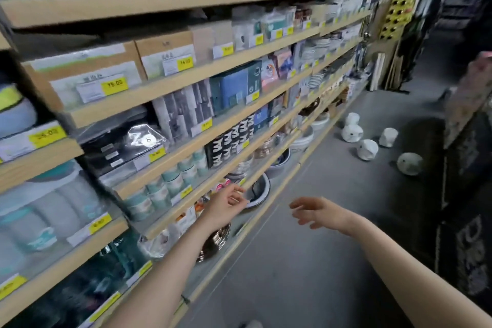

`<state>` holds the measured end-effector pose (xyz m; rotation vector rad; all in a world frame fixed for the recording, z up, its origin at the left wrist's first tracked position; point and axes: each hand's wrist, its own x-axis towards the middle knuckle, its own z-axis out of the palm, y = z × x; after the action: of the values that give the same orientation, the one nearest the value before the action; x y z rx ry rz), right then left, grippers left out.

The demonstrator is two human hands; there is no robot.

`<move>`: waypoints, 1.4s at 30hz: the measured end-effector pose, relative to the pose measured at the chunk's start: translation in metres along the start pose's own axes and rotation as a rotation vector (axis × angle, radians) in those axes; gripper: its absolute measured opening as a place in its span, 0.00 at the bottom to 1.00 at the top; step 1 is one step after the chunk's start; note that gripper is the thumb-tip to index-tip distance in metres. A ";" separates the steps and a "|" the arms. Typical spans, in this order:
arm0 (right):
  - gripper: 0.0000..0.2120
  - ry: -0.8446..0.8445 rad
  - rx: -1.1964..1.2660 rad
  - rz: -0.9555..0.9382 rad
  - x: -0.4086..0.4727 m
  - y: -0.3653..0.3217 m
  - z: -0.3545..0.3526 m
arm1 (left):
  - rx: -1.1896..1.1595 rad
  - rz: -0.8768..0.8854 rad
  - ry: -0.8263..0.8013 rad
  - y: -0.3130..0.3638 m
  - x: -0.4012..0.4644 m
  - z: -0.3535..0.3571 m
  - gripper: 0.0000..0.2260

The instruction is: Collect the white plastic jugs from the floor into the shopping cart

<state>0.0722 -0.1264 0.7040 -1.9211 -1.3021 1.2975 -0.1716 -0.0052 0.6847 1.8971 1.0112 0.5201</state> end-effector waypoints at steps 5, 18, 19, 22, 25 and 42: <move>0.09 0.108 0.076 0.082 0.070 0.000 -0.059 | 0.027 0.020 -0.088 0.009 0.120 0.003 0.09; 0.11 0.250 0.079 0.162 0.202 0.048 -0.242 | 0.059 0.097 -0.282 0.048 0.372 0.098 0.09; 0.12 0.262 0.057 0.159 0.212 0.056 -0.260 | 0.050 0.091 -0.281 0.051 0.392 0.111 0.09; 0.15 0.295 0.001 0.143 0.242 0.084 -0.325 | 0.061 0.106 -0.272 0.072 0.455 0.155 0.11; 0.13 0.287 -0.009 0.167 0.265 0.113 -0.397 | 0.052 0.101 -0.274 0.103 0.515 0.196 0.10; 0.19 0.415 0.123 0.268 0.435 0.220 -0.707 | 0.093 0.091 -0.404 0.197 0.851 0.366 0.11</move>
<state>0.8429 0.2482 0.6494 -2.1796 -0.7651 0.9911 0.6586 0.4479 0.6304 2.0308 0.6952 0.1302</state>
